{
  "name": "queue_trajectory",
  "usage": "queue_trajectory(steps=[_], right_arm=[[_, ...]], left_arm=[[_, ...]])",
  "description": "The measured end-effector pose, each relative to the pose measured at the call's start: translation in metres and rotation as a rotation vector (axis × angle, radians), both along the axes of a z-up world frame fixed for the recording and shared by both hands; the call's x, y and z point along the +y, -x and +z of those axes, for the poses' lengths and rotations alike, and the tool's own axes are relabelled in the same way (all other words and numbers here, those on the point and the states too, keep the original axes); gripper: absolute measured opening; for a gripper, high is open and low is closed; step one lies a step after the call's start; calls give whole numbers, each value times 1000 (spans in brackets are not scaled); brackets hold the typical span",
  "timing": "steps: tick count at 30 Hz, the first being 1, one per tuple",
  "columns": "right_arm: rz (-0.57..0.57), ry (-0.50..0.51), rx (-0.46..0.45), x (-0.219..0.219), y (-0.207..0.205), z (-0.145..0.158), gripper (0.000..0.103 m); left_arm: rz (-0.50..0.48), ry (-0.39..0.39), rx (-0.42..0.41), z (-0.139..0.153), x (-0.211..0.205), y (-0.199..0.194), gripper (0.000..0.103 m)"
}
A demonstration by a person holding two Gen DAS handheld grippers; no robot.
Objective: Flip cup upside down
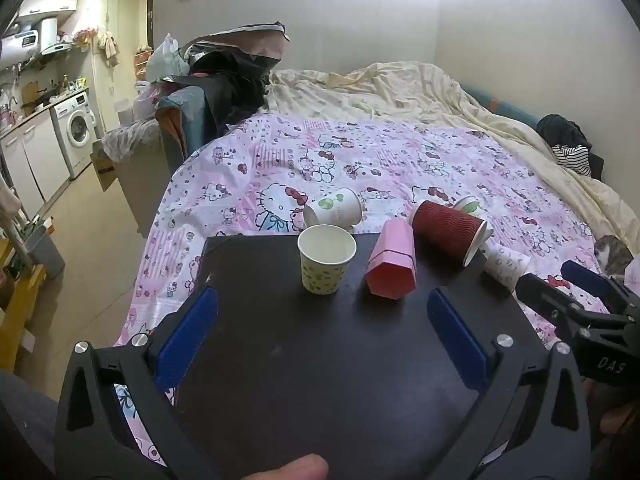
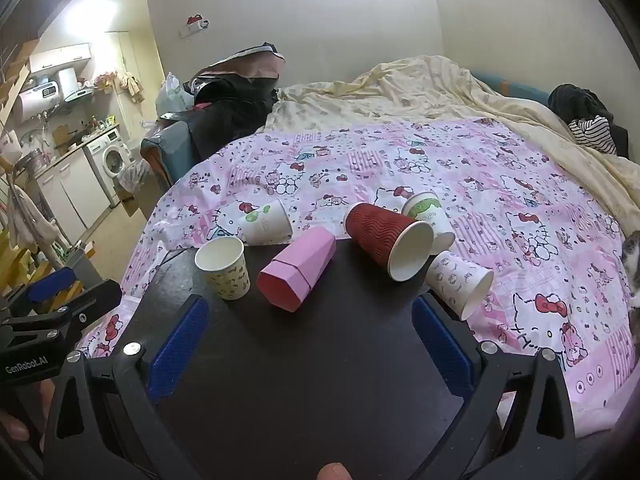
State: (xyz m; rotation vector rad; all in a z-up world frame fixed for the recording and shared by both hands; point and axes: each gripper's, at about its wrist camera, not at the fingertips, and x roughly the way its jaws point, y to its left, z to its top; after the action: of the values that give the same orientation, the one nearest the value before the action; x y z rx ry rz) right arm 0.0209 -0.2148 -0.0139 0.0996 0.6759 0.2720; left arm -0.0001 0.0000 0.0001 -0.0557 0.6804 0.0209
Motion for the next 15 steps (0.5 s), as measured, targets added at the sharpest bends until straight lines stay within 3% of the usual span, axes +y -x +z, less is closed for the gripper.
queue_trajectory(steps=[15], right_arm=[[0, -3, -2, 1, 0, -1, 103]], left_arm=[[8, 7, 3, -1, 4, 2, 103]])
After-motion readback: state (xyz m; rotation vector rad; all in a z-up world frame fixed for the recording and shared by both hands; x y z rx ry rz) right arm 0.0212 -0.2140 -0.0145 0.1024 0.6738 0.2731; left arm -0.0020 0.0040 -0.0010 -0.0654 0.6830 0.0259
